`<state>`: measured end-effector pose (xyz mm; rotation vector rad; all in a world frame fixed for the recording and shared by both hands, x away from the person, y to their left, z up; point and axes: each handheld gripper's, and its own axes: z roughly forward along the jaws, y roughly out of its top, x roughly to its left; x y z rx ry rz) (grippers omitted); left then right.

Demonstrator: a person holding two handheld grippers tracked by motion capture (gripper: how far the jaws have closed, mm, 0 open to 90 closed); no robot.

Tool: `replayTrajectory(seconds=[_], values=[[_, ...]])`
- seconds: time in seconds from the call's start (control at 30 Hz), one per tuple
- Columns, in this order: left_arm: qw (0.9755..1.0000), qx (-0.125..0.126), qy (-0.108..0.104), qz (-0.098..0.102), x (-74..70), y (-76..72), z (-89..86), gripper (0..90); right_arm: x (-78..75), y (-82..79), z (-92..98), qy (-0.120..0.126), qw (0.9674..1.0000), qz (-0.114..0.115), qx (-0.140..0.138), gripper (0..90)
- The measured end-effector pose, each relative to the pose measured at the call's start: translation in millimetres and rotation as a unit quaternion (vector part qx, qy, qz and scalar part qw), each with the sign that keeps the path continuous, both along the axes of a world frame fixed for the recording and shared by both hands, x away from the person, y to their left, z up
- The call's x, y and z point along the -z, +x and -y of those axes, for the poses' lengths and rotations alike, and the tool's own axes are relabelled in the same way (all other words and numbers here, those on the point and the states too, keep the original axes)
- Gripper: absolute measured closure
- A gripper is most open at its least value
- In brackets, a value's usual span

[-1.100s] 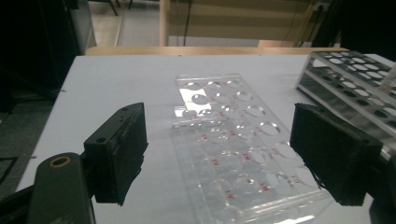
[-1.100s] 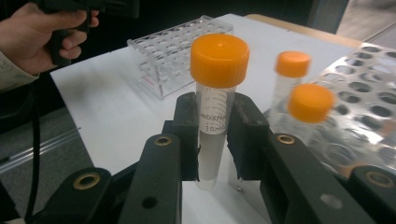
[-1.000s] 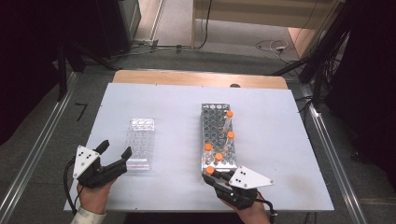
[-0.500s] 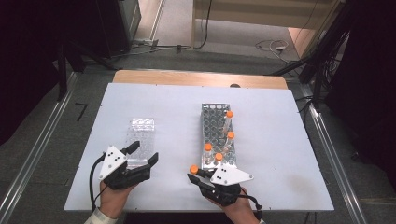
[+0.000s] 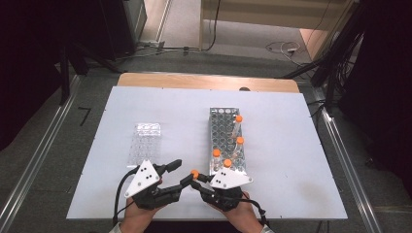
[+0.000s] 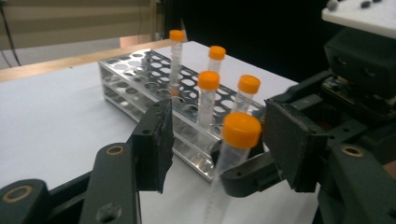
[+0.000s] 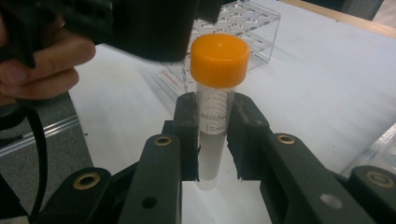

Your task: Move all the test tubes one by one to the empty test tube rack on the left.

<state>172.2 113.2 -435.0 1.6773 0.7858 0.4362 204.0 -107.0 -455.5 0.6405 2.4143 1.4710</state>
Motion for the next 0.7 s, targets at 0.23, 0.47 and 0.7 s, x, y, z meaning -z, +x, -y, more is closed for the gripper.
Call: replayTrajectory(seconds=[0.23,0.47,0.7], values=[[0.9998,0.012,0.013,-0.003,2.9,1.7,5.7,53.9,0.2,1.7,-3.4,-0.002,1.0,-0.002,-0.001,72.4],[0.9996,0.018,0.02,-0.009,5.4,3.3,8.4,59.6,1.2,1.5,-5.9,-0.005,1.0,-0.004,-0.005,72.3],[0.9994,0.019,0.025,-0.011,7.3,3.4,10.2,64.4,1.2,1.2,-6.3,-0.004,1.0,-0.006,-0.006,72.4]])
